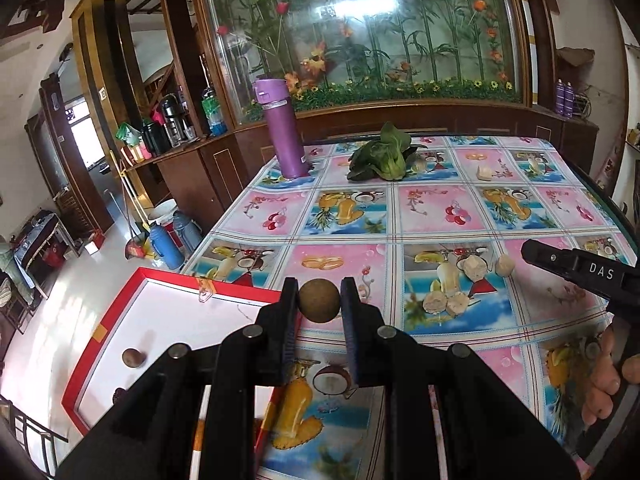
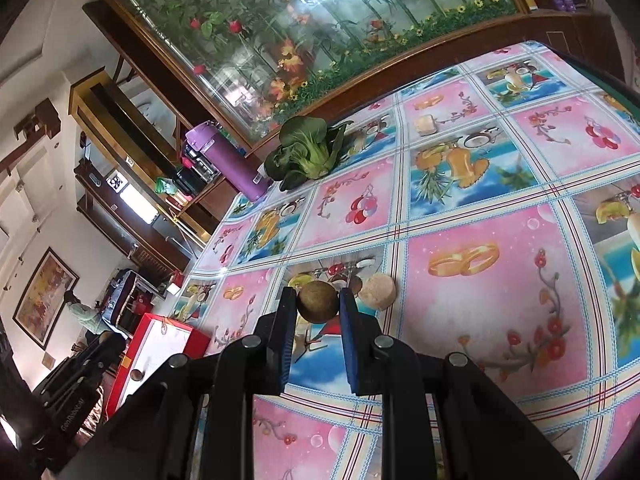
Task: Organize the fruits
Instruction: 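Grasp another brown round fruit with the left gripper while the right gripper holds its fruit, then carry both brown fruits over the tray and open both grippers to release them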
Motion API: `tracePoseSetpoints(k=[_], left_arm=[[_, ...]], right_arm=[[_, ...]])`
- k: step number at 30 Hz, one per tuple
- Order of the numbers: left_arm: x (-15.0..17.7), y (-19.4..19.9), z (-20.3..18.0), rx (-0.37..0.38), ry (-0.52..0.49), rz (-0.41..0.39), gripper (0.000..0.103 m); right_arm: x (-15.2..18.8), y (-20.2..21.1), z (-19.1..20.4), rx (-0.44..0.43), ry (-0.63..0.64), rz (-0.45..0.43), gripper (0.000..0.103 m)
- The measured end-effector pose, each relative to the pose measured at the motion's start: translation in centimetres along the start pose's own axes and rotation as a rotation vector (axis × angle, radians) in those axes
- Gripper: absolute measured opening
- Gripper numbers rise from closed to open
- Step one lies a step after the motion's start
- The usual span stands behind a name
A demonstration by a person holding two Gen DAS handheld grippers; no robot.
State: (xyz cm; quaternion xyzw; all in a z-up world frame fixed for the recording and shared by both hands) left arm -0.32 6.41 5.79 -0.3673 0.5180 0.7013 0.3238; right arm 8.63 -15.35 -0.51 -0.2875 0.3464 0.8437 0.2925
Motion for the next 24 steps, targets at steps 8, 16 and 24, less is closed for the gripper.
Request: tracePoseSetpoints(k=[8, 16, 24], left_arm=[[0.1, 1.1, 1.7, -0.014, 0.016, -0.014, 0.023], [0.1, 1.5, 3.0, -0.021, 0.03, -0.02, 0.023], [0.5, 1.5, 5.1, -0.02, 0.047, -0.018, 0.023]], right_arm=[[0.3, -0.1, -0.4, 0.023, 0.004, 0.0, 0.019], [0.6, -0.1, -0.6, 0.045, 0.013, 0.004, 0.019], [1.2, -0.6, -0.3, 0.069, 0.04, 0.015, 0.019]])
Point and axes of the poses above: each gripper's, at about its wrist camera, not at the fingertips, and y roughly against the way its jaws point, z to its left, x to its underside, the point moved 7 cm from there along -y, roughly the way its jaws point, and after that the axes turned 5 degrees about -z, right-handed, at the moved point
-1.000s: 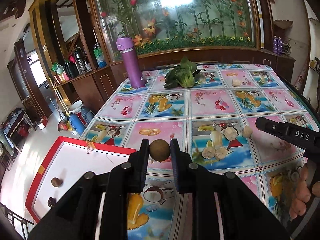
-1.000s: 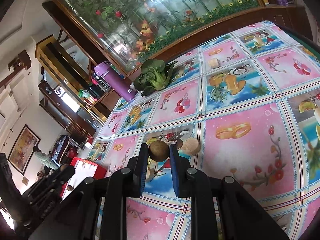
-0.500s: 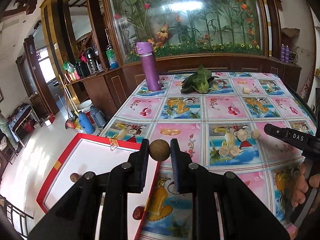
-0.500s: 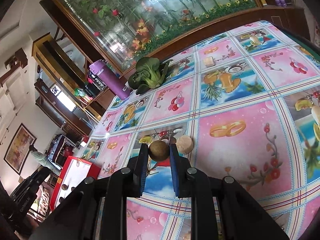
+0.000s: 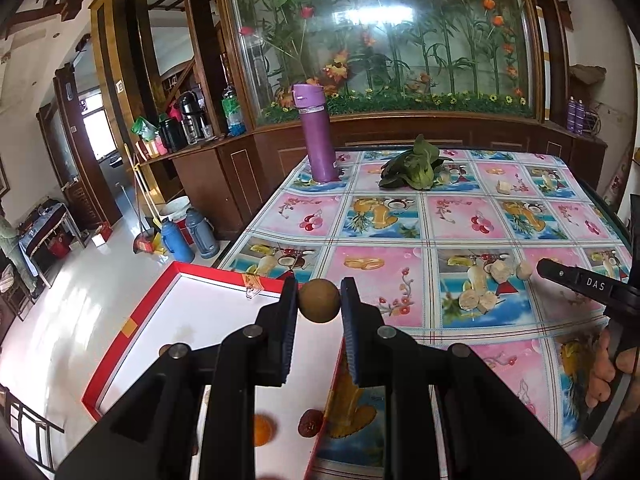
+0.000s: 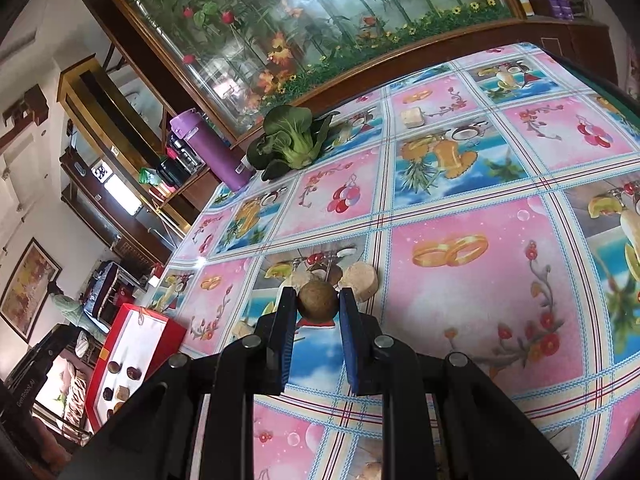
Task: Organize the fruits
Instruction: 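Carry both brown fruits over the tray and open both grippers to release them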
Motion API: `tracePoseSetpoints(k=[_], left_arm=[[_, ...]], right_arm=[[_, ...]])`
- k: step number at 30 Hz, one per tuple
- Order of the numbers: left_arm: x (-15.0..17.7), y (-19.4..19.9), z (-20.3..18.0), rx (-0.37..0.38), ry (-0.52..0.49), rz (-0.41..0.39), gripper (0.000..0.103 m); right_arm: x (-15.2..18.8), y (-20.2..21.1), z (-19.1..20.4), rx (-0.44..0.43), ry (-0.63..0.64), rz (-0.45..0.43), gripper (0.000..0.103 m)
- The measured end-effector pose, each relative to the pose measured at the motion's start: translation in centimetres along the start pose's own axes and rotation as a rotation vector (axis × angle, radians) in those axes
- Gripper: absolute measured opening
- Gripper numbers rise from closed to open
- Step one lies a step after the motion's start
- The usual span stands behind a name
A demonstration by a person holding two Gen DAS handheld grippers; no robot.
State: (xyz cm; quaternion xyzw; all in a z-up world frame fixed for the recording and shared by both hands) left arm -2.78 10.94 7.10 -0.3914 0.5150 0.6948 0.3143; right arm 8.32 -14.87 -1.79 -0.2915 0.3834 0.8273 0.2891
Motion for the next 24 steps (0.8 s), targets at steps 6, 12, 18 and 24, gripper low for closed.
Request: tracePoseSetpoints(k=[6, 12, 18, 24], left_arm=[[0.9, -0.1, 2.1, -0.003, 0.004, 0.014, 0.023], [2.5, -0.2, 5.8, -0.024, 0.024, 0.041, 0.023], [5.0, 0.1, 12.6, -0.109, 0.068, 0.074, 0.023], [7.9, 0.7, 17.9, -0.167, 0.099, 0.122, 0.023]], right_arm=[[0.6, 0.1, 3.0, -0.035, 0.028, 0.0, 0.019], [2.4, -0.4, 10.6, -0.178, 0.049, 0.029, 0.019], [5.8, -2.6, 18.1, -0.286, 0.106, 0.11, 0.019], [8.9, -4.8, 23.8, -0.34, 0.178, 0.203, 0.019]])
Point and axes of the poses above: each gripper's, at about its wrist camera, not at the fingertips, and y roughly against the way its jaws point, z to its left, x to its underside, the point moved 7 cm from there along -y, roughly the way its jaws point, and after that the axes turned 5 degrees about -z, right-handed, at the moved point
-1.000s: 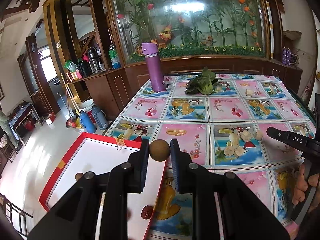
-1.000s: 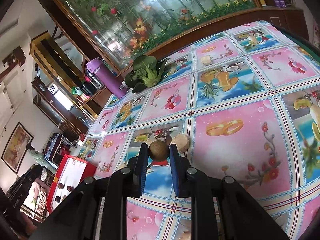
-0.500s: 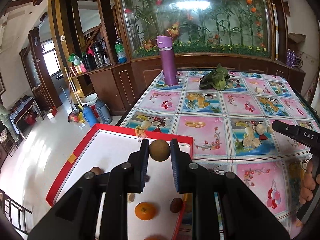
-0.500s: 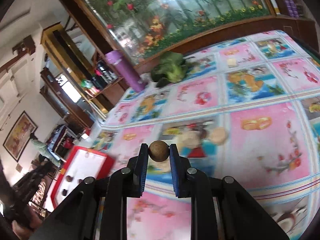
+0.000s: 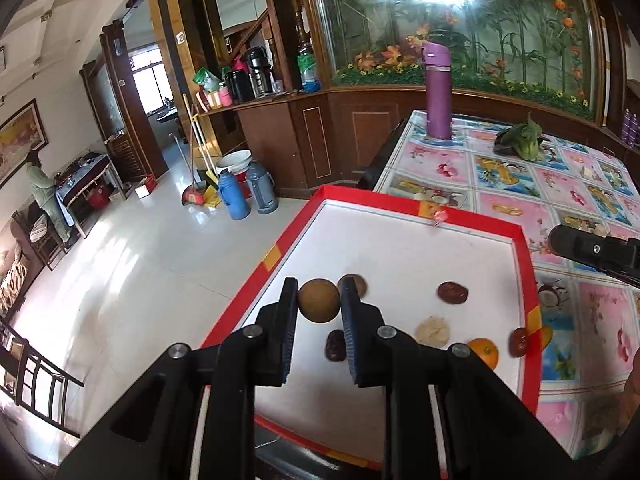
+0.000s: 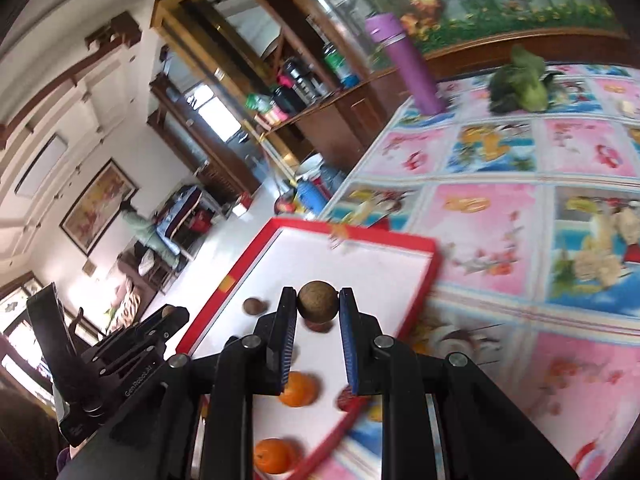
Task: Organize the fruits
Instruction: 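Carry both brown fruits over the tray and open both grippers to release them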
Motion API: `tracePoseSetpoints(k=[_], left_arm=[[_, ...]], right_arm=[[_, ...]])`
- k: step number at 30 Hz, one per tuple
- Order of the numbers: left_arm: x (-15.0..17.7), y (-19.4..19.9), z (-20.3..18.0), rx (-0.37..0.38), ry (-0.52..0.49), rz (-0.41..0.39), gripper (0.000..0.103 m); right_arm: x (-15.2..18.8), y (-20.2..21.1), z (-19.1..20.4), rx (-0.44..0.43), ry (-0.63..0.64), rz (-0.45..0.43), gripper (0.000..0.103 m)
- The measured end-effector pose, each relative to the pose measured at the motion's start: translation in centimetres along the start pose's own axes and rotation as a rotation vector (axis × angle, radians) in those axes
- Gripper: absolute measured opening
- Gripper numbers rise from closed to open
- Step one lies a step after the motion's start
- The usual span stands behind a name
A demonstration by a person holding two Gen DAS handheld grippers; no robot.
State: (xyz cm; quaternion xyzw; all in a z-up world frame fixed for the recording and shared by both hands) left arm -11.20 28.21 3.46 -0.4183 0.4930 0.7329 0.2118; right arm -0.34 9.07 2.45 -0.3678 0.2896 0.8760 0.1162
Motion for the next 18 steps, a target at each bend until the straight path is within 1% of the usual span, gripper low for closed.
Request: tracePoseSetpoints(k=[4, 7, 9, 12, 15, 18], left_arm=[[1.9, -0.8, 2.1, -0.023, 0.01, 0.041, 0.023], [2.9, -1.5, 2.8, -0.028, 0.012, 0.068, 0.023], [3.3, -1.7, 3.2, -0.032, 0.008, 0.074, 0.023], [3.7, -2.1, 3.5, -0.029, 0.007, 0.084, 0.023], [4.0, -2.5, 3.6, -0.031, -0.001, 0.095, 0.023], [4.4, -3.0, 4.0, -0.034, -0.003, 0.107, 0.023]], right_arm=[[1.8, -2.3, 3.0, -0.03, 0.059, 0.06, 0.019], [3.2, -4.2, 4.8, -0.003, 0.146, 0.094, 0.019], [4.1, -5.2, 5.6, 0.004, 0.174, 0.121, 0.019], [5.1, -6.3, 6.8, 0.012, 0.219, 0.138, 0.019], [6.4, -7.4, 8.0, 0.005, 0.255, 0.176, 0.019], [7.3, -8.5, 8.2, 0.031, 0.285, 0.2, 0.019]])
Point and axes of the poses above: each gripper's, at about its wrist camera, not at the fingertips, and y roughly against the way its jaws point, z to its left, x to its underside, the point moved 7 cm from there along -y, roughly the way its jaws point, and after that the axes turned 5 degrees about -z, right-handed, at the moved point
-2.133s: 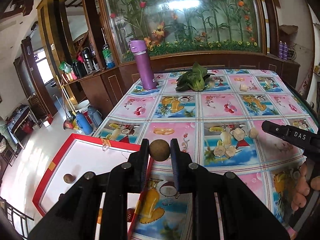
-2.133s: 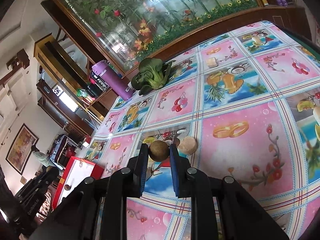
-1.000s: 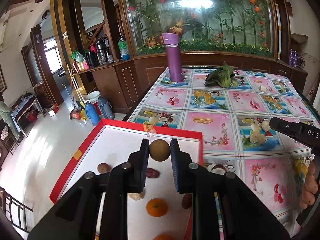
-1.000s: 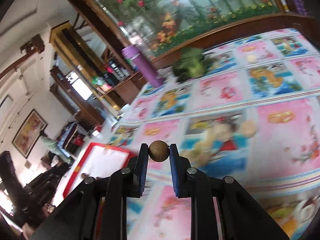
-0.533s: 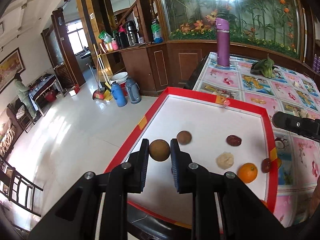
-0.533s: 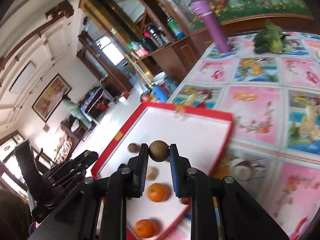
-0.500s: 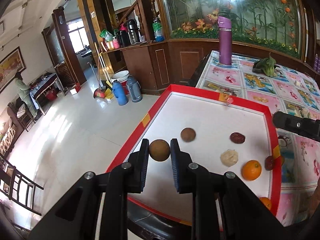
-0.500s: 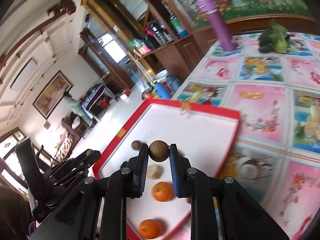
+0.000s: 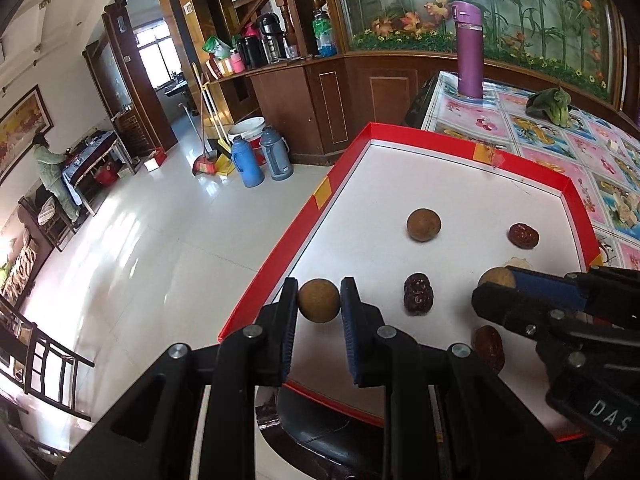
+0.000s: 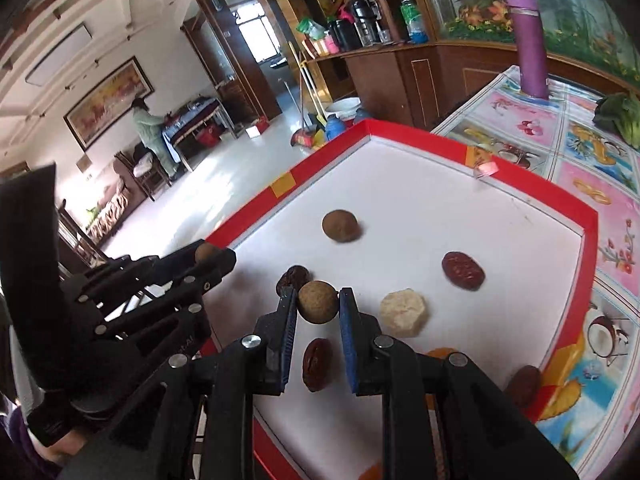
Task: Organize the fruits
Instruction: 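Carry both brown fruits over the tray and open both grippers to release them, then withdraw both open grippers from the tray back over the tablecloth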
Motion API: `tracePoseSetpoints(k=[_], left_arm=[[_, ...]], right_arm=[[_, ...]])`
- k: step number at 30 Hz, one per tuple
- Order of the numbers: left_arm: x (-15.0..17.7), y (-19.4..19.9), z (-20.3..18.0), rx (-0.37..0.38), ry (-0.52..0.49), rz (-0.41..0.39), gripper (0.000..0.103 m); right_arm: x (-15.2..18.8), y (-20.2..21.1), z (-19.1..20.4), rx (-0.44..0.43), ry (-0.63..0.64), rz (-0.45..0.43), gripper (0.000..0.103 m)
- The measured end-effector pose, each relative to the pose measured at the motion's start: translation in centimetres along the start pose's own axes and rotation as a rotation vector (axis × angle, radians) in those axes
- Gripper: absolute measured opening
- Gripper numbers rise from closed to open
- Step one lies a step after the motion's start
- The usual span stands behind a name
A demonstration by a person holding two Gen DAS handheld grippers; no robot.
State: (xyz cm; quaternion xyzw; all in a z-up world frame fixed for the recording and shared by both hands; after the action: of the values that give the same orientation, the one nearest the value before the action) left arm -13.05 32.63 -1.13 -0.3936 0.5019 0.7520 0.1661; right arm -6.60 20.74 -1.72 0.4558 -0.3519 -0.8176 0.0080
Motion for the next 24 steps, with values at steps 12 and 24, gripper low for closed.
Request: tracePoseSetpoints(k=[12, 24], left_arm=[[1.0, -2.0, -0.3, -0.003, -0.024, 0.067, 0.024], [0.6, -1.0, -0.1, -0.034, 0.001, 0.06, 0.042]], right_arm=[[0.9, -1.7, 0.8, 0.082, 0.035, 0.086, 0.021], [-0.5, 1.7, 0.2, 0.015, -0.017, -0.004, 0.042]])
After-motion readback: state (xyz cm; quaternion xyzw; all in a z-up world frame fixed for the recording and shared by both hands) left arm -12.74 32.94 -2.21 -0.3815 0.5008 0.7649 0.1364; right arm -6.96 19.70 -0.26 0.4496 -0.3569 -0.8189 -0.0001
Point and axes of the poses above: each gripper's, at about its wrist camera, not at the fingertips, and y roughly against the way its jaws point, z to its left, x to its underside, the point moved 7 cm from there along -y, roughly the way its jaws point, and after that the axes turned 5 degrees about -z, right-handed, at the moved point
